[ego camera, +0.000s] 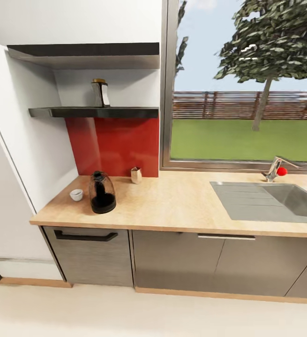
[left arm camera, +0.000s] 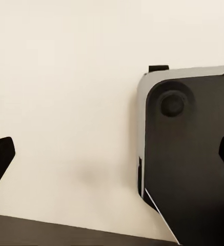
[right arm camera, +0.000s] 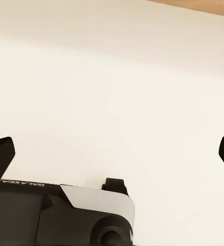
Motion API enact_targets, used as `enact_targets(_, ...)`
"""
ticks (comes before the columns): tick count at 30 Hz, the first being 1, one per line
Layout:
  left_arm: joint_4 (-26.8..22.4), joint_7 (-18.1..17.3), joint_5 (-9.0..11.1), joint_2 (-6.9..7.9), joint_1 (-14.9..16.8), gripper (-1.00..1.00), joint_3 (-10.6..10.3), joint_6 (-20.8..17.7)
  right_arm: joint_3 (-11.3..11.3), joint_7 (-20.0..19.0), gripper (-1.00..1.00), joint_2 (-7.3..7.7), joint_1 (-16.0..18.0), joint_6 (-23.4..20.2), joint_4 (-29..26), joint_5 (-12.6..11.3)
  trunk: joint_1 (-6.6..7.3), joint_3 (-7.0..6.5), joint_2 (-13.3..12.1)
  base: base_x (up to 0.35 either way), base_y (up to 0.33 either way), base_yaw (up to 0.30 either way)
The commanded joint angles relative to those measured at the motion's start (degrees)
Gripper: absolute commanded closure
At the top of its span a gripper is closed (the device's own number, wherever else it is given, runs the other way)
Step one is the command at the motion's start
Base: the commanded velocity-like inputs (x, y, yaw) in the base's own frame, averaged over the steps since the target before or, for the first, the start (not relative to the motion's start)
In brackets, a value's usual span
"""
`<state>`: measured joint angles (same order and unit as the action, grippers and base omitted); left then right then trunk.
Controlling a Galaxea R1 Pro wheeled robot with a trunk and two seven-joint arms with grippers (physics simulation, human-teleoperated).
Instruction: Set up a coffee station on the kitchen countertop: keep the coffee maker on the countertop, move the bottle of coffee from the kitchen shelf to the counter next to the coffee maker, place a paper coffee filter on top of the coffee maker, put the saucer next to the coffee maker with the coffee cup on the saucer, and place the electric kettle next to the coffee maker.
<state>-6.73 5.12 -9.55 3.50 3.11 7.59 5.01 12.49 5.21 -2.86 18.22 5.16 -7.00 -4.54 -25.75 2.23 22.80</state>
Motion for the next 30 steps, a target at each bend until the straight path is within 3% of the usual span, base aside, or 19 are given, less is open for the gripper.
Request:
enact_targets(1, -1.46, 0.10, -0.62, 0.16, 0.05, -1.00, 0.43, 0.28, 0.51, 0.20, -1.00, 0.27, 0.06, 0.20, 0.03, -0.48, -0.03, 0.13, 0.12, 0.000, 0.000, -0.002)
enact_targets(4, -5.90, 0.08, -0.64, 0.39, 0.01, -1.00, 0.42, 0.43, 0.58, 0.16, -1.00, 0.47, 0.06, 0.14, -0.02, -0.47, -0.03, 0.13, 0.12, 0.000, 0.000, 0.000)
enact_targets(10, -11.99, 0.11, -0.65, 0.37, 0.00, -1.00, 0.41, 9.74, 0.41, 0.34, -1.00, 0.34, 0.06, 0.18, -0.11, -0.58, -0.03, 0.13, 0.12, 0.000, 0.000, 0.000)
enact_targets(11, -16.25, 0.15, -0.64, 0.42, -0.06, -1.00, 0.44, 13.64, 0.36, 0.27, -1.00, 0.32, 0.06, 0.13, -0.12, -0.65, -0.03, 0.13, 0.12, 0.000, 0.000, 0.000)
enact_targets(14, -23.84, 0.10, -0.58, 0.43, -0.59, -1.00, 0.56, 15.56, 0.35, 0.32, -1.00, 0.20, 0.06, 0.19, -0.12, -0.64, -0.03, 0.13, 0.12, 0.000, 0.000, 0.000)
enact_targets(16, -35.35, 0.31, -0.54, 0.12, -0.11, -1.00, 0.62, 15.88, 0.48, 0.32, -1.00, 0.06, 0.06, 0.20, -0.07, -0.64, -0.03, 0.13, 0.12, 0.000, 0.000, 0.000)
enact_targets(18, -42.78, 0.46, -0.20, -0.04, -0.25, -1.00, 0.76, 15.56, 0.50, 0.32, -1.00, 0.05, 0.06, 0.21, -0.05, -0.64, -0.03, 0.13, 0.12, 0.000, 0.000, 0.000)
enact_targets(21, -50.84, 0.58, 2.03, -0.15, -0.57, -1.00, 0.82, 15.29, 0.51, 0.32, -1.00, 0.05, 0.06, 0.26, -0.01, -0.64, -0.03, 0.13, 0.12, 0.000, 0.000, 0.000)
enact_targets(26, -61.34, 0.71, 8.85, -0.05, -0.08, -1.00, 0.45, 15.09, 0.50, 0.32, -1.00, 0.14, 0.06, 0.29, 0.05, -0.62, -0.03, 0.13, 0.12, 0.000, 0.000, 0.000)
enact_targets(30, -66.69, 0.64, 10.16, -0.19, 2.65, -1.00, 0.24, 14.92, 0.45, 0.36, -1.00, 0.27, 0.06, 0.32, 0.05, -0.57, -0.03, 0.13, 0.12, 0.000, 0.000, 0.000)
